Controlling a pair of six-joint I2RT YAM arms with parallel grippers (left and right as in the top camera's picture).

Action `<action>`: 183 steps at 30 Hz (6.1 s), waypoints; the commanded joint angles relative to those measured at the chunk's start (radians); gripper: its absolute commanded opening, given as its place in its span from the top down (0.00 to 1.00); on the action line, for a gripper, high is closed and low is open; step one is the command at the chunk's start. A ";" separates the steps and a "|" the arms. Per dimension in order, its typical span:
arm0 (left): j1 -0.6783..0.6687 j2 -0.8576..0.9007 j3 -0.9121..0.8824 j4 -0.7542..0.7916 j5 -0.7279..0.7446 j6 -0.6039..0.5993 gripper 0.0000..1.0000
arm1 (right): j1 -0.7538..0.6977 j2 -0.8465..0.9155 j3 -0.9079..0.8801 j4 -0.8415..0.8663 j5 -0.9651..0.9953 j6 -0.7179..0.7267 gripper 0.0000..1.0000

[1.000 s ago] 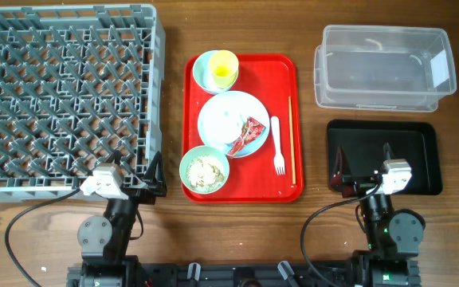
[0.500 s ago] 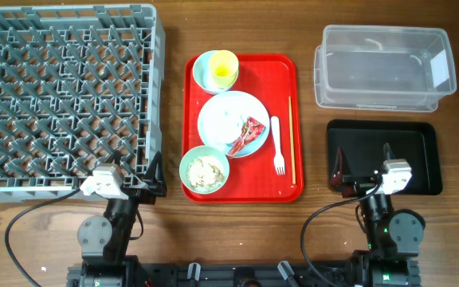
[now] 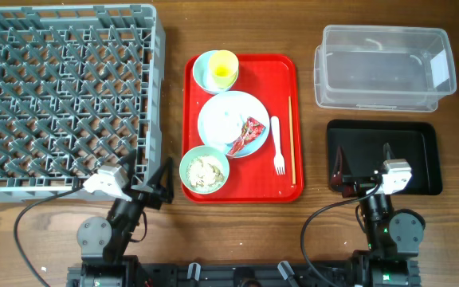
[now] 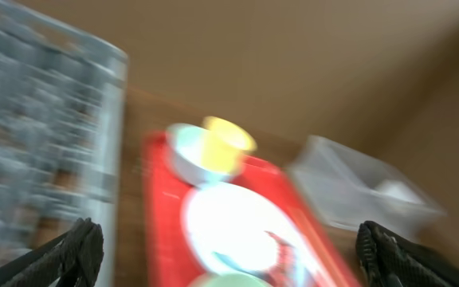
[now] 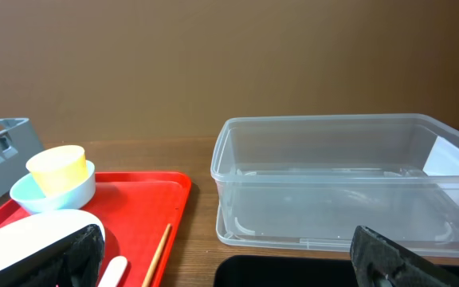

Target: Sort waste into correct bins and load items into the dishwasher rack

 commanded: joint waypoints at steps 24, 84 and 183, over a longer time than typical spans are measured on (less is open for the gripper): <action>-0.039 1.106 1.401 -1.056 0.126 0.215 0.00 | -0.005 -0.002 -0.001 0.006 0.010 -0.013 0.00; 0.257 1.534 1.625 -1.429 -0.562 -0.160 0.00 | -0.005 -0.002 0.001 0.459 -0.441 1.474 0.00; 0.257 1.534 1.625 -1.429 -0.562 -0.160 0.00 | 0.665 2.114 1.960 -1.233 0.034 0.484 0.96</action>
